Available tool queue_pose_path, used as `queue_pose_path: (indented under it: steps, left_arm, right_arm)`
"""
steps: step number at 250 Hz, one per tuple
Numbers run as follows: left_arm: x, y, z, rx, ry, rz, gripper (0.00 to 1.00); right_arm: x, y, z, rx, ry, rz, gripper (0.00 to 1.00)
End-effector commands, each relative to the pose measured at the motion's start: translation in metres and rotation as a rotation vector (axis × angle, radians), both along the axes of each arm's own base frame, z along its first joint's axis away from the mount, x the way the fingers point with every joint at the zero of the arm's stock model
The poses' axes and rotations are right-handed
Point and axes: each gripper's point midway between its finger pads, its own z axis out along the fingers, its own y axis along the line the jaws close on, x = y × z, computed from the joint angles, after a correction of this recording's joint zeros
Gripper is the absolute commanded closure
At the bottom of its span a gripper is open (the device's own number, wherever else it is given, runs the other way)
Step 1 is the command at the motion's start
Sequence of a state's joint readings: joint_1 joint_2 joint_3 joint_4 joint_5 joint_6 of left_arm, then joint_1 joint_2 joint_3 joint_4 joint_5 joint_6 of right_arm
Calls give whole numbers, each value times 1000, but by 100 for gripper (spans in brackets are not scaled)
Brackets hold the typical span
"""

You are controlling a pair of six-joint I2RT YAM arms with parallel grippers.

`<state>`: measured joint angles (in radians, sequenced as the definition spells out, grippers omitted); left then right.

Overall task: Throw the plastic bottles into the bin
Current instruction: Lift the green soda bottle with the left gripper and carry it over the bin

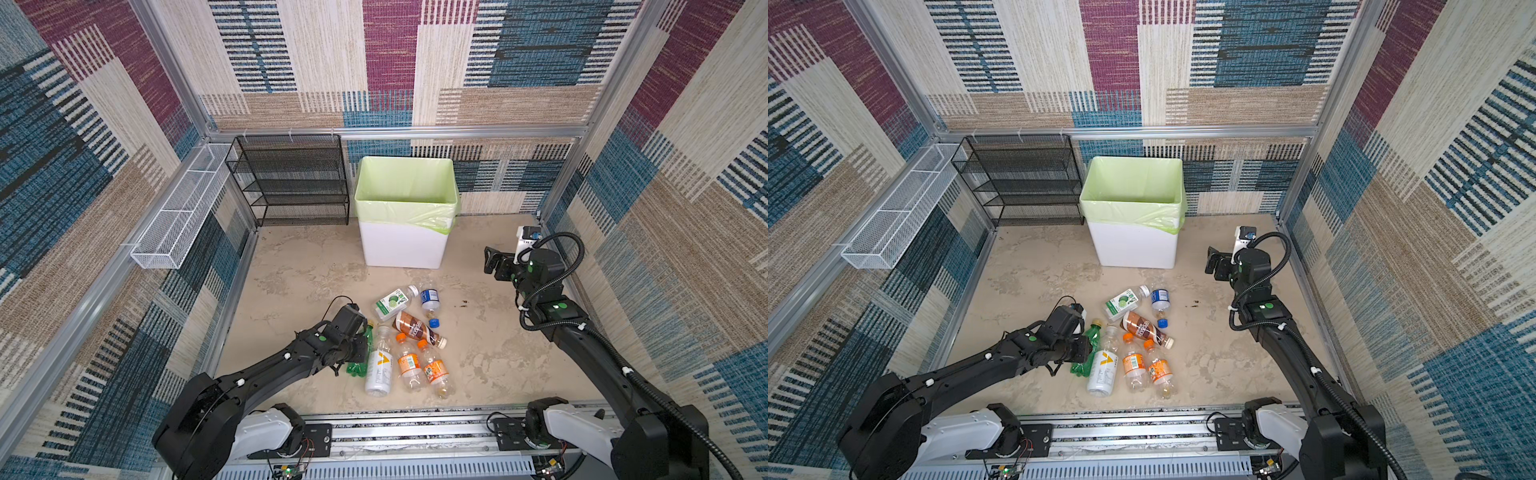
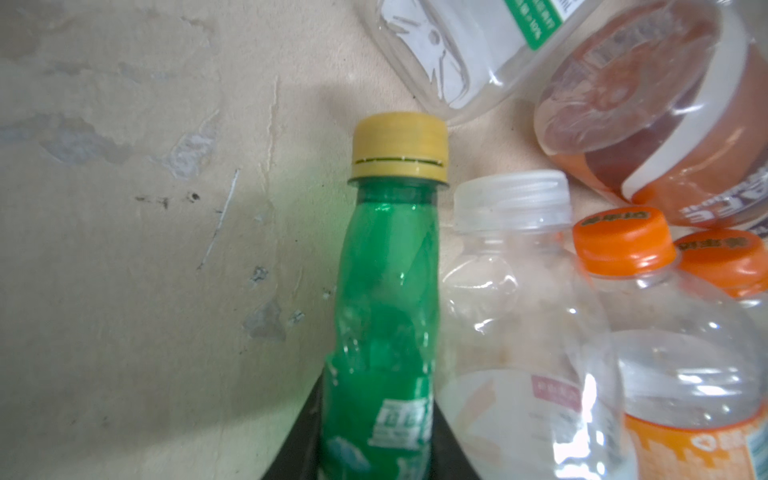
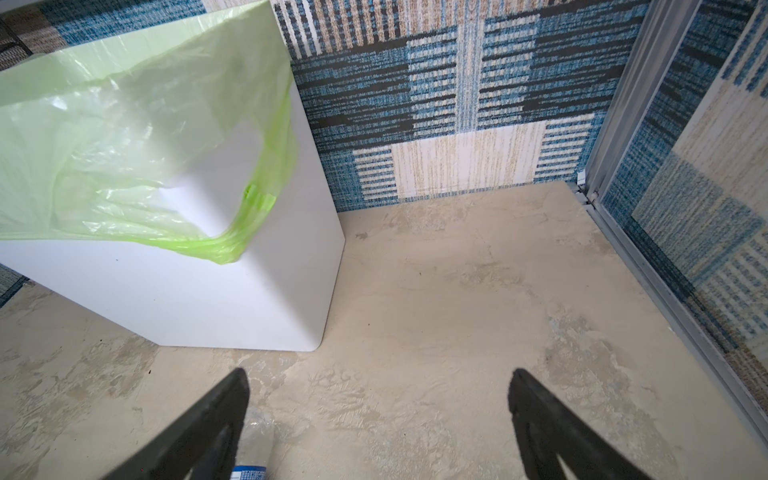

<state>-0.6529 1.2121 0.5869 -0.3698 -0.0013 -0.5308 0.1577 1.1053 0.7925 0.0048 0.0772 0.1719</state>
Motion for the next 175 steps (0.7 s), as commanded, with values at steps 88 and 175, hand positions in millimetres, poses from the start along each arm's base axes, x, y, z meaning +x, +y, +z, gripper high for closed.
queue_pose_path:
  steps: [88,175]
  left_arm:
    - [60,15,118,59,-420,69,91]
    - [96,1,349,-69,-1218,19,87]
  right_arm:
    - [8,7,-5,7,12,33,4]
    - [7,10,14,36,-22,41,6]
